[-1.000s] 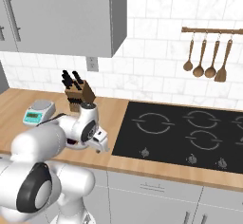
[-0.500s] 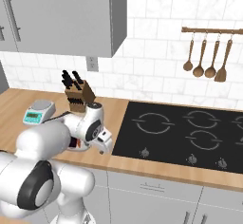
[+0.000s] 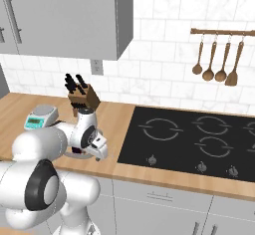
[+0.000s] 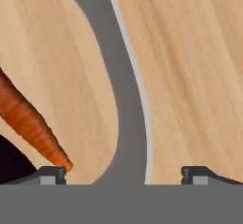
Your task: Take the meat container that has the fish and place it on the second highest rack of the freezer. Then take the vegetable container that has the carrot and eggplant and place it on the highest rack of the freezer.
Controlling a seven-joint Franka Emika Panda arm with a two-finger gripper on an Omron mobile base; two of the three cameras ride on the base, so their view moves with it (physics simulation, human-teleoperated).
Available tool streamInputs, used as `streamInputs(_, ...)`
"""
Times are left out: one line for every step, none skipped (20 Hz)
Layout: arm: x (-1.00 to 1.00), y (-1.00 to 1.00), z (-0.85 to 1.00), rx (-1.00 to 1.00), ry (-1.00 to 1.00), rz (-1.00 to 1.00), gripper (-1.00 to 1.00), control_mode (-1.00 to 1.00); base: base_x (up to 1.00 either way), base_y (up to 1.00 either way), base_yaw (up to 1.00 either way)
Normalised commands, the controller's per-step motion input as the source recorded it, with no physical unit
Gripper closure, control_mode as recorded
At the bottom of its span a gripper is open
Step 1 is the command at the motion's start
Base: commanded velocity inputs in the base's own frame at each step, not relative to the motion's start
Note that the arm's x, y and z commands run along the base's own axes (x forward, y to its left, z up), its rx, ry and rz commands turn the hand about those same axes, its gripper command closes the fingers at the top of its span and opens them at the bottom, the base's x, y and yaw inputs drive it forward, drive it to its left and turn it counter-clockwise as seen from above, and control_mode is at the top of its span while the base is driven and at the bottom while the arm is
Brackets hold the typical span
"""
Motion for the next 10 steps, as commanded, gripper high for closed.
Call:
streamInputs(0.00,-0.06,-0.42,0.00,-0.03,0.00,-1.00,-1.00,0.00,0.00,0.00)
streamInputs(0.00,-0.01,-0.14,0.00,0.00,0.00,-1.00,-1.00,0.00,0.00,0.00)
streamInputs(0.00,0.00,0.00,0.00,0.00,0.00,-1.00,-1.00,0.00,0.00,0.00)
streamInputs(0.00,0.00,0.00,0.00,0.00,0.00,-1.00,-1.00,0.00,0.00,0.00)
streamInputs(0.00,0.00,0.00,0.00,0.00,0.00,-1.00,-1.00,0.00,0.00,0.00)
streamInputs(0.00,0.00,0.00,0.00,0.00,0.00,1.00,-1.00,0.00,0.00,0.00)
streamInputs(0.00,0.00,0.00,0.00,0.00,0.00,1.00,-1.00,0.00,0.00,0.00)
streamInputs(0.00,0.00,0.00,0.00,0.00,0.00,1.00,-1.00,0.00,0.00,0.00)
streamInputs(0.00,0.00,0.00,0.00,0.00,0.00,1.00,-1.00,0.00,0.00,0.00)
streamInputs(0.00,0.00,0.00,0.00,0.00,0.00,1.00,-1.00,0.00,0.00,0.00)
